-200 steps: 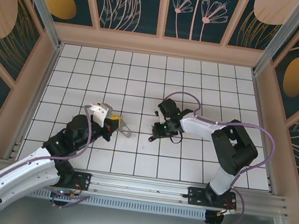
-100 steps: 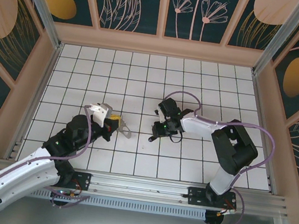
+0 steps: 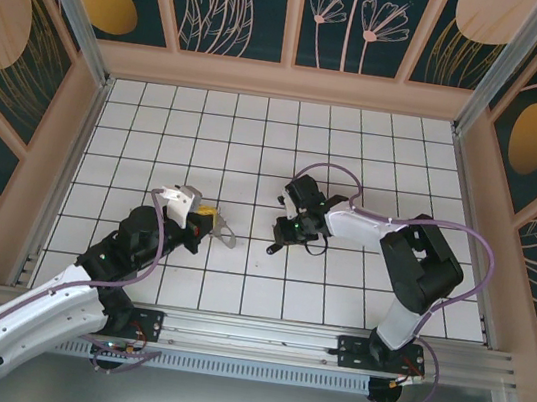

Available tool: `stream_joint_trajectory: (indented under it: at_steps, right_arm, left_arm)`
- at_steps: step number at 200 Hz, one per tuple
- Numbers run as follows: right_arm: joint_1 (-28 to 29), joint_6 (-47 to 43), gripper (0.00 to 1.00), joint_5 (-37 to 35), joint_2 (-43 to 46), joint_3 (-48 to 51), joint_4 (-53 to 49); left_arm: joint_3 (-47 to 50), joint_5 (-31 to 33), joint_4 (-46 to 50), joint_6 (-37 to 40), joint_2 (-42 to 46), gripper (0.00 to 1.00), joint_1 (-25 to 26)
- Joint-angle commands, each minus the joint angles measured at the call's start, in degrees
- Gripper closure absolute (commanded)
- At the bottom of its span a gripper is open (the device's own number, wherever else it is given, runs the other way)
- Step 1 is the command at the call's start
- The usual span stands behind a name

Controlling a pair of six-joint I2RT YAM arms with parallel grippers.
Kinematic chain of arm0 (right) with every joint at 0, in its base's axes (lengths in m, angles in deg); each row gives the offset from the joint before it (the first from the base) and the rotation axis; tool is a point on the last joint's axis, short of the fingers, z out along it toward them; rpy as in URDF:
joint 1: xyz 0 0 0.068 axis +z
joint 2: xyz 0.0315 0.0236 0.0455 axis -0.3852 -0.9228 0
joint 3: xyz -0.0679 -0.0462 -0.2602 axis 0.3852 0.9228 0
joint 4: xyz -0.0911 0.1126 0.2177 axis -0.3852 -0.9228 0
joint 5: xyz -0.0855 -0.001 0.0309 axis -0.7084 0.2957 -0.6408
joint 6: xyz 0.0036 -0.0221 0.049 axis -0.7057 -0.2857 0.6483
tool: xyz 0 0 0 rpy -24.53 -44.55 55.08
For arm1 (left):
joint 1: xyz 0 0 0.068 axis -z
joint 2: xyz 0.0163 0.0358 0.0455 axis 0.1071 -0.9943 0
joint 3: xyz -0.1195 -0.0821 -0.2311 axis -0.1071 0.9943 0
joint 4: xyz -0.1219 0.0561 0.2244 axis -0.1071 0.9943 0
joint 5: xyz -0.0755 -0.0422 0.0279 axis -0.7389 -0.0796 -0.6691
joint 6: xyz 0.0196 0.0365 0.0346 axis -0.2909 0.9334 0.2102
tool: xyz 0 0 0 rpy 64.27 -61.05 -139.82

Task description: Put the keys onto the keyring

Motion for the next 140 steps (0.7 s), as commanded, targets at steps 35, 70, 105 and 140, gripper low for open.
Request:
stream_joint_trajectory:
  at_steps: [35, 70, 105, 140]
  right_arm:
    - [-0.5, 0.4, 0.84, 0.4, -0.7, 1.0, 0.0]
    - [-0.5, 0.2, 0.86, 0.2, -0.5, 1.0, -0.2]
    - [-0.5, 0.2, 0.87, 0.4, -0.2, 1.2, 0.1]
    - [-0.5, 0.2, 0.95, 1.3, 0.6, 2.0, 0.8]
  left_arm:
    - [-1.2, -0.5, -1.7, 0.9, 1.0, 1.00, -0.2]
    - [-1.3, -0.6, -1.7, 0.9, 1.0, 1.00, -0.3]
    - [-1.3, -0.6, -1.5, 0.9, 1.1, 1.00, -0.2]
    - [-1.3, -0.4, -1.3, 0.9, 1.6, 1.00, -0.2]
